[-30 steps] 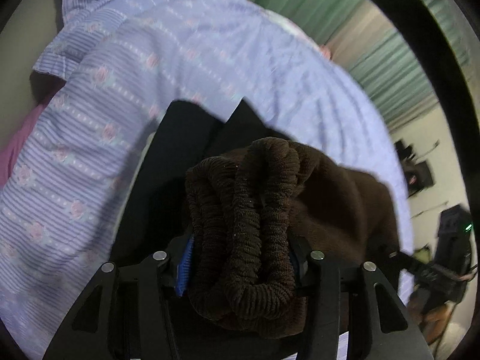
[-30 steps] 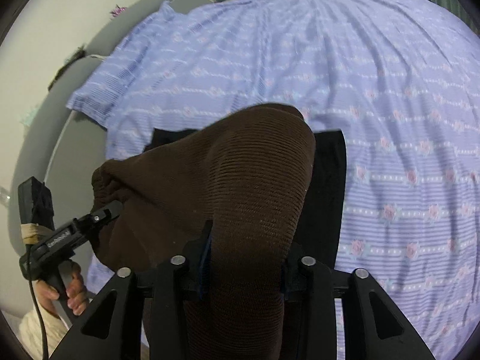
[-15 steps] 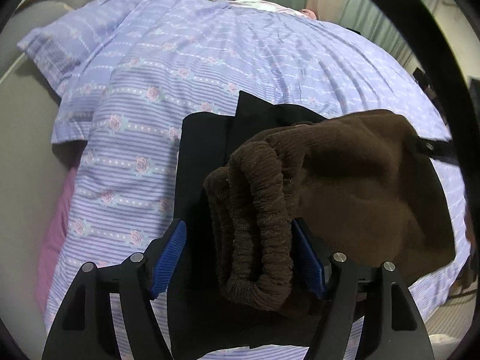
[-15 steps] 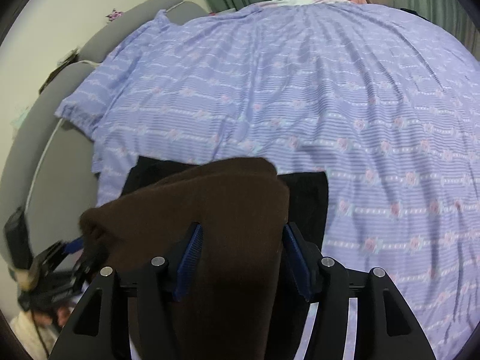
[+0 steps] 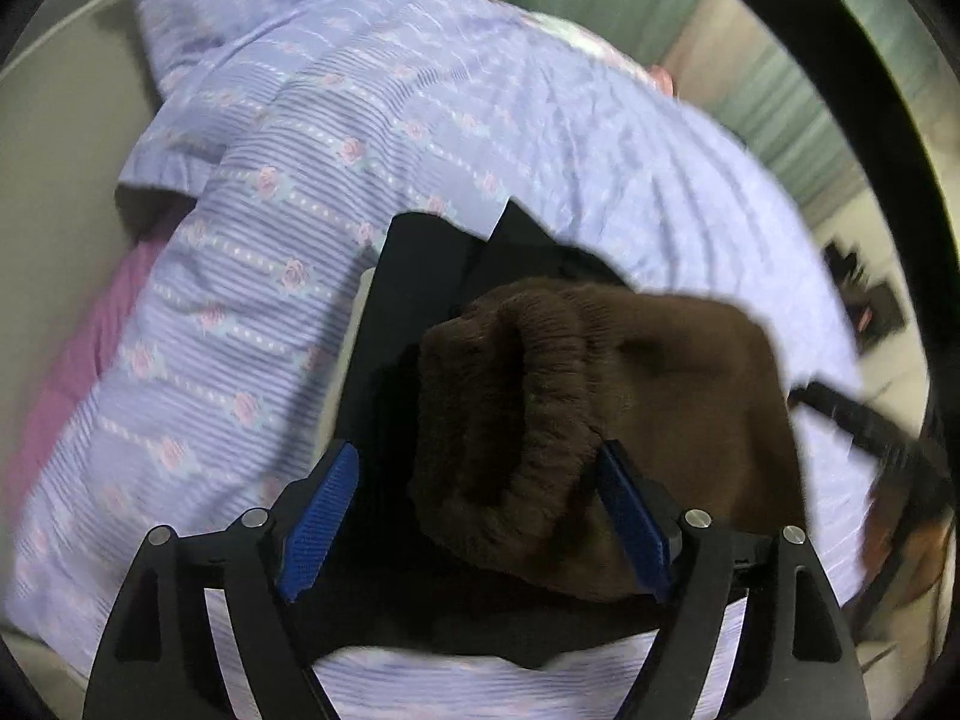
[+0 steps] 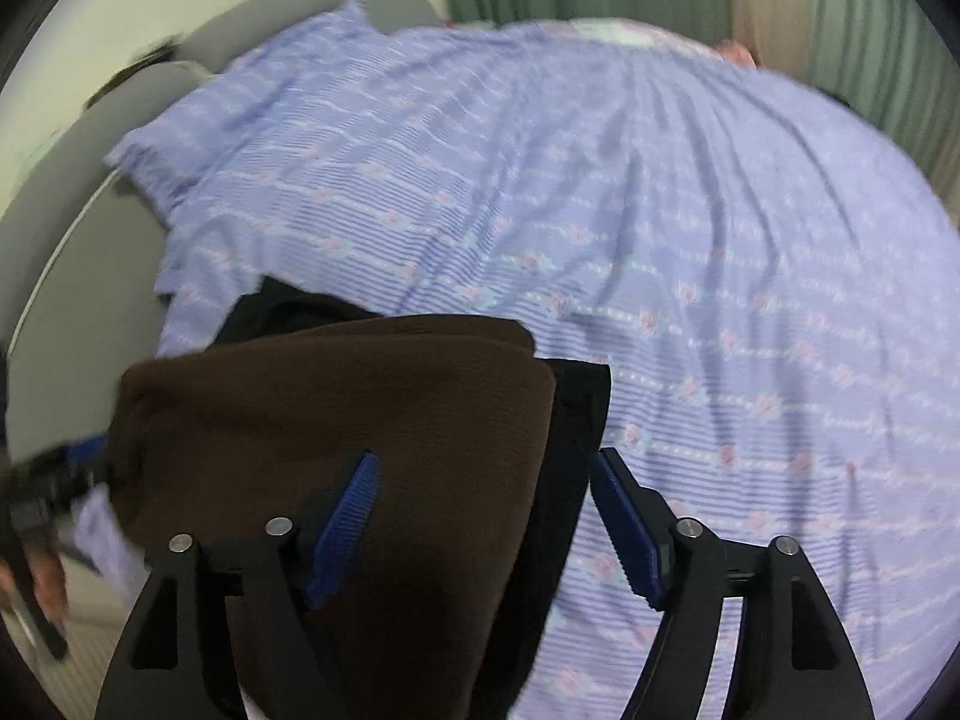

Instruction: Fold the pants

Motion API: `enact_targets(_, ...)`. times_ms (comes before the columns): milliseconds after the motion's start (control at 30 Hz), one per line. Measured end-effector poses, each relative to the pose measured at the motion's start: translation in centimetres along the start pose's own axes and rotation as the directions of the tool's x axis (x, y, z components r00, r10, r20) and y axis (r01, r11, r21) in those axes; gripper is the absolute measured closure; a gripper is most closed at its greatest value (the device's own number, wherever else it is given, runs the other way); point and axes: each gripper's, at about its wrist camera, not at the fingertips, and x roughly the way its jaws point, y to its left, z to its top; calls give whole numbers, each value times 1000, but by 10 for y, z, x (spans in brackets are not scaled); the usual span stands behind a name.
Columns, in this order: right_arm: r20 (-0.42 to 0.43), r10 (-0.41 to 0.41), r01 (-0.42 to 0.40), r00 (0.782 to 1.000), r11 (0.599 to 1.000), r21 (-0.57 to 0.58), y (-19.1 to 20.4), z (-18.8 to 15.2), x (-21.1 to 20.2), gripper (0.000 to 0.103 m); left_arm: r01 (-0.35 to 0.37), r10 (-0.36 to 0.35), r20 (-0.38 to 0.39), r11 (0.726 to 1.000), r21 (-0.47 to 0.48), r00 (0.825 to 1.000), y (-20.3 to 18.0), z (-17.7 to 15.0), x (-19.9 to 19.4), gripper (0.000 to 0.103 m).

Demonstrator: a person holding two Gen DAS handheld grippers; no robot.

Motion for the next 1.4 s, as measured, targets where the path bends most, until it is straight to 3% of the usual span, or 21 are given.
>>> enact_targets(133,59,-8,13,998,997,-71,16,-16,-47,25,-13,14,84,1000,-20,996,-13,-4,-39,17)
enact_targets(200,92,6,1,996,997,-79,20,-24,-73,21,-70,67,112,997,24,991,-31,-7,-58,17)
enact_targets(300,149,8,1,989,998,-60,16,-37,-112,10,-211,182,184,966,148,966,-72,-22,-88,9)
enact_targets(367,190,-9,16,982,999,-32,6,-48,-142,10,-318,269,228,924,214,936,-103,-36,-103,8)
enact_targets(433,213,-23,25,977,1000,-8,-5,-57,-167,9,-353,284,261,894,276,923,-138,-55,-119,6)
enact_targets(533,243,-36,37,969,999,1,-22,-77,-201,8,-333,250,281,894,302,927,-178,-79,-137,0)
enact_targets(700,274,-50,47,961,999,17,-59,-118,-258,7,-228,132,307,925,303,942,-242,-121,-165,0)
enact_targets(833,294,-81,69,952,996,50,-94,-154,-301,7,-196,86,342,933,301,936,-301,-153,-179,0)
enact_targets(1033,314,-130,99,940,989,113,-160,-210,-364,7,-176,38,373,922,345,927,-381,-208,-189,0)
enact_targets(1400,348,-166,113,923,979,168,-254,-289,-445,7,-106,-28,373,936,335,927,-484,-285,-198,0)
